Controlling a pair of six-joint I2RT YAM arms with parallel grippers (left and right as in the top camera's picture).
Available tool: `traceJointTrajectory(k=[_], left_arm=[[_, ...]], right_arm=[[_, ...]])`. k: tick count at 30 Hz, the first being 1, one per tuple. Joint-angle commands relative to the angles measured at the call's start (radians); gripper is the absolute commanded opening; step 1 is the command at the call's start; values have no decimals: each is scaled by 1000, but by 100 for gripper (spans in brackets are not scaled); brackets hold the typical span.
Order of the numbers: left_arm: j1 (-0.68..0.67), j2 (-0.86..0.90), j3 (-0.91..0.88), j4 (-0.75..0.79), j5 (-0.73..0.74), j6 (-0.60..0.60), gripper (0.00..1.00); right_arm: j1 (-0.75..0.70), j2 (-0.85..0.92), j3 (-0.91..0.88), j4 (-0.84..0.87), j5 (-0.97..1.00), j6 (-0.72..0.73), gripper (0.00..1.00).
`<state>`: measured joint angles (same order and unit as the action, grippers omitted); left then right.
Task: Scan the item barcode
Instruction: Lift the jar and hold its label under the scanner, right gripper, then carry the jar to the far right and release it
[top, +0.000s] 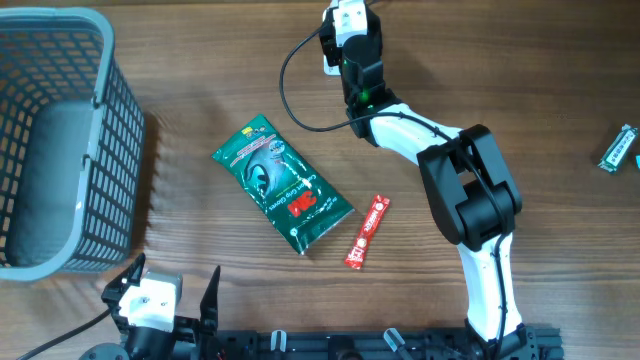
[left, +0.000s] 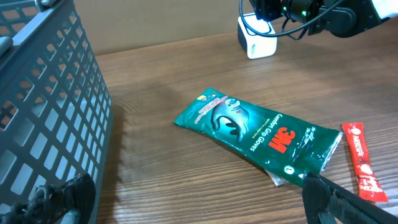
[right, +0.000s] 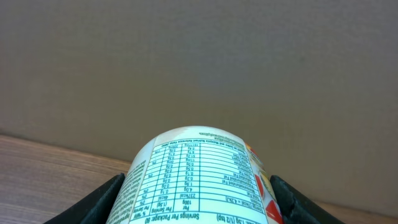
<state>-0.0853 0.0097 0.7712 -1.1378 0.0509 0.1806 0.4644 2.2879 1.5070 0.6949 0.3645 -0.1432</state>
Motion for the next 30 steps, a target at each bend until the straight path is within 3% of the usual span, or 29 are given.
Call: traceJointTrajectory(k=[1,6,10,16,23,30], left_arm=[[-5,-2,-1,3,12,-3,100],[-5,-2,-1,3,12,-3,100],[-5,-2,-1,3,12,-3,100],[-5,-2,-1,3,12,-3,100],[-5,-2,-1,3,12,-3,100],[-5,-2,-1,3,12,-3,100]], right_arm=[[-14,12,18,30,-20,-14,43],[-39,-61,19,-5,60,-15,44],[-141,-173,19,-282,146,-97,44],[-369,-255,19,-727,187,-11,45],[-732,-257,19,-1161,-148,95,47],[-1001,-215,16,-1243,-338,182,52]])
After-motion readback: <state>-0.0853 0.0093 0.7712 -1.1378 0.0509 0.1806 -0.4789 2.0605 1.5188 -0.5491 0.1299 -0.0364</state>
